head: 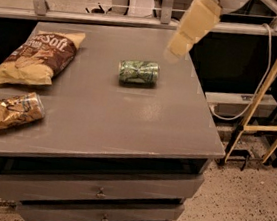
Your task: Pick brown chip bag
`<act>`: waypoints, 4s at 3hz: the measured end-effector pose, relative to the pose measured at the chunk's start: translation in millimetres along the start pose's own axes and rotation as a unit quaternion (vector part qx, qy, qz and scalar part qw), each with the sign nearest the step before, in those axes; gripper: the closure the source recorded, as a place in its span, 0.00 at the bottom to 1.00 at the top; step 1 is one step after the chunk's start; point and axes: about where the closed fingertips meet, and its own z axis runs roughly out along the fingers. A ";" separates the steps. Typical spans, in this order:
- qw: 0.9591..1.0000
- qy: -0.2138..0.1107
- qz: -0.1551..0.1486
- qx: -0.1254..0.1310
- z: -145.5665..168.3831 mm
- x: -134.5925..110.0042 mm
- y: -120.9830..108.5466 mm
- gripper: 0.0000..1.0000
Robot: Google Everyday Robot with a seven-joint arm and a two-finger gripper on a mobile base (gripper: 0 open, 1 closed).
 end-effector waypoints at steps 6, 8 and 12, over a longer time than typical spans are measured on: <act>0.993 0.114 0.009 -0.005 170.0 -175.8 35.2 0.00; 0.990 0.117 0.058 -0.059 223.9 -195.1 53.9 0.00; 0.987 0.067 0.127 -0.070 252.9 -221.0 54.3 0.00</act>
Offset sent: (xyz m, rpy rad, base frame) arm 0.0154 0.0129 0.0069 0.0472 -0.0336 -0.0014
